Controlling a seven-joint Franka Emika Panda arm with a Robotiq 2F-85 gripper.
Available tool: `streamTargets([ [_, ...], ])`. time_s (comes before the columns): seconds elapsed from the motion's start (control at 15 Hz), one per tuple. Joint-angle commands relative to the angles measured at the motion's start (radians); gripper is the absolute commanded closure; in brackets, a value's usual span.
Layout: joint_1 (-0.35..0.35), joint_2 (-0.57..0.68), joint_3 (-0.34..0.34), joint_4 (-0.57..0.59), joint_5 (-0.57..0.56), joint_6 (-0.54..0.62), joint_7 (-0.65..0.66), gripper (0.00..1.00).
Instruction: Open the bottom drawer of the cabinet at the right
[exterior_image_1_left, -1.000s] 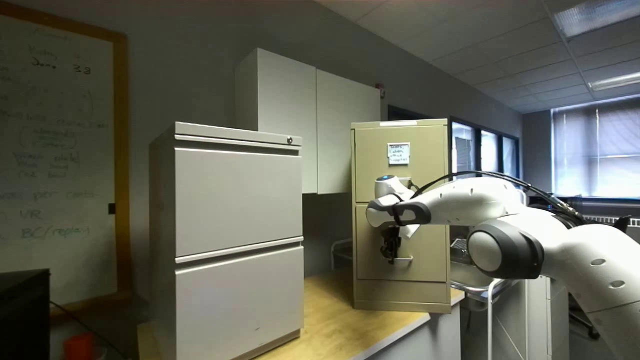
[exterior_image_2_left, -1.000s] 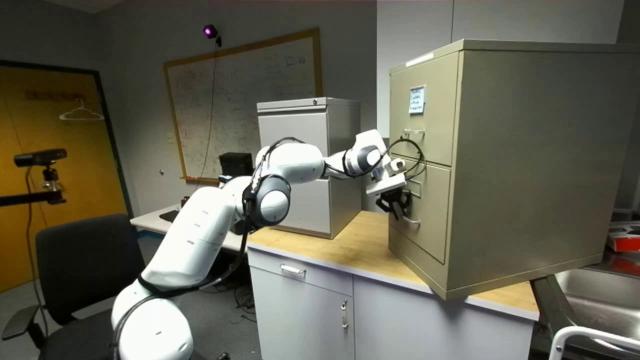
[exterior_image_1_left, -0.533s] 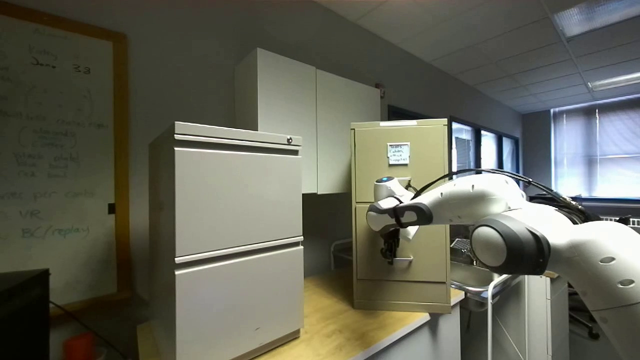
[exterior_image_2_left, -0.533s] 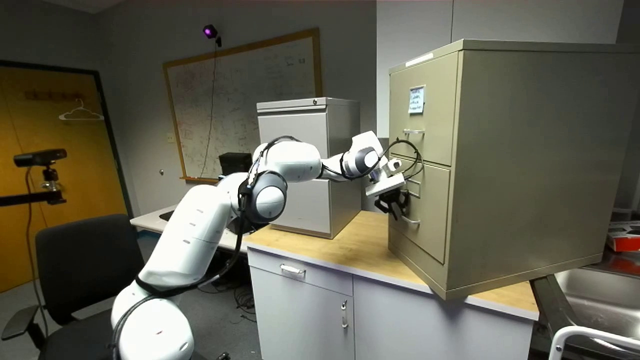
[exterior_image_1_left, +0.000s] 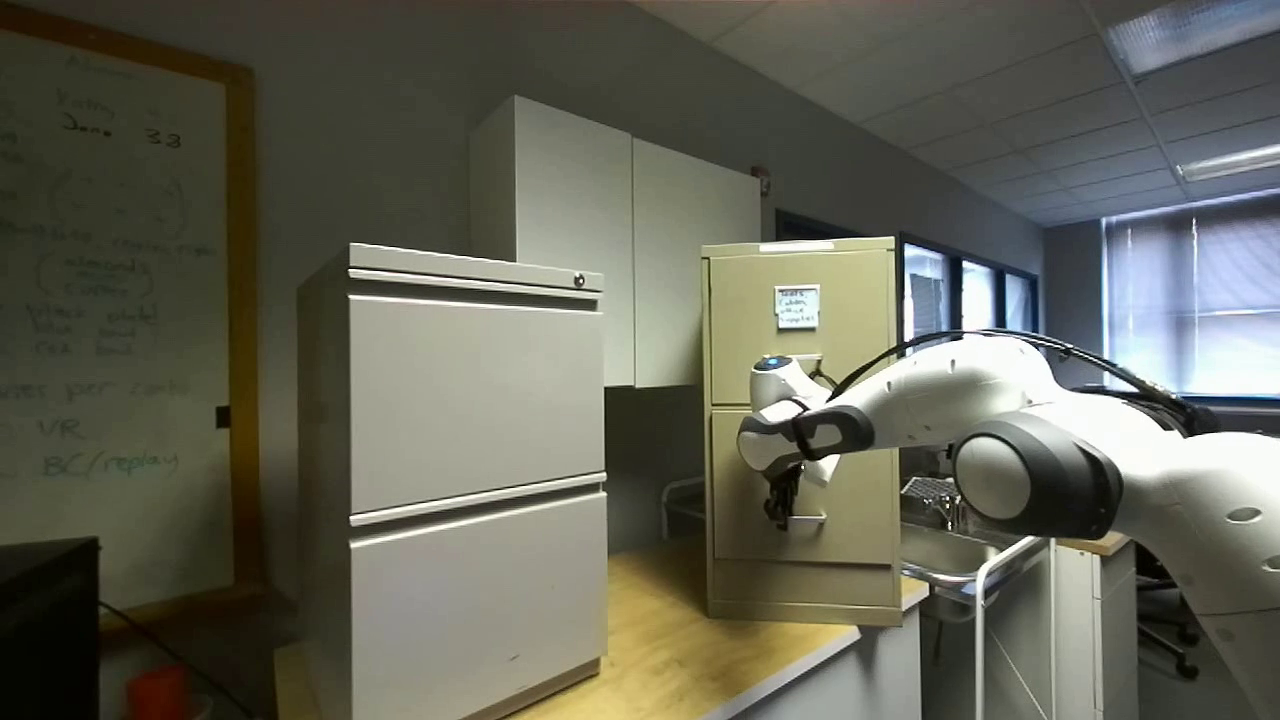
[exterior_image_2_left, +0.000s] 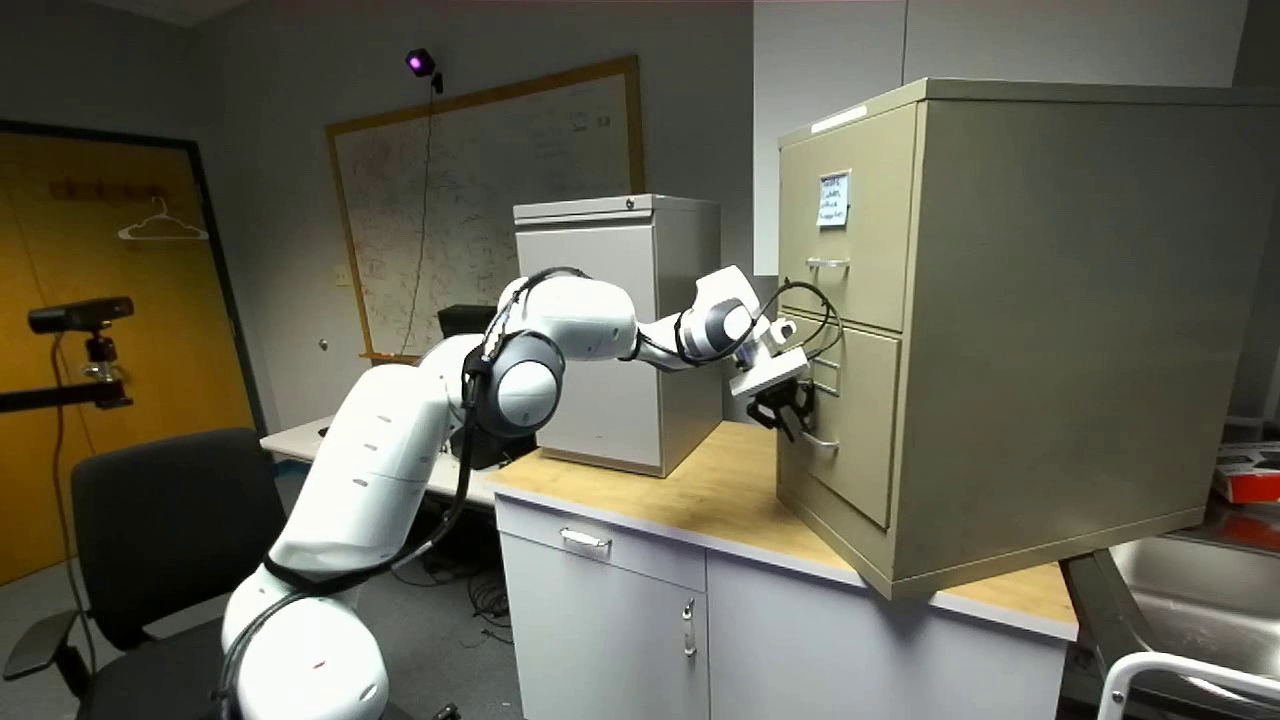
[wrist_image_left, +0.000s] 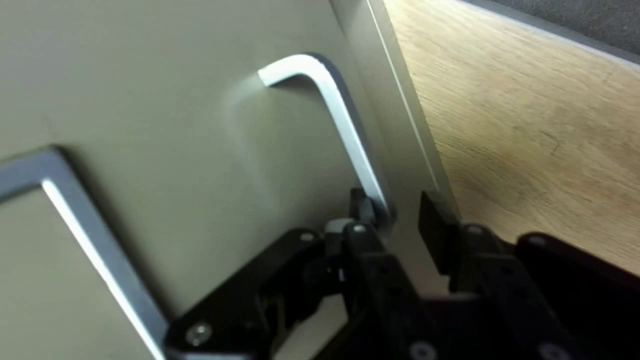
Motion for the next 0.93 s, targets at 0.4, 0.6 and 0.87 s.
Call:
streamTargets([
  [0.4, 0.051, -0.162, 0.047, -0.29, 0.019, 0.003, -0.046, 0.92],
  [0.6, 0.076, -0.207, 0.039, -0.338, -0.011, -0.043, -0.025, 0.92],
  [0.87, 0.119, -0.271, 0.038, -0.405, -0.062, -0.137, -0.001, 0.92],
])
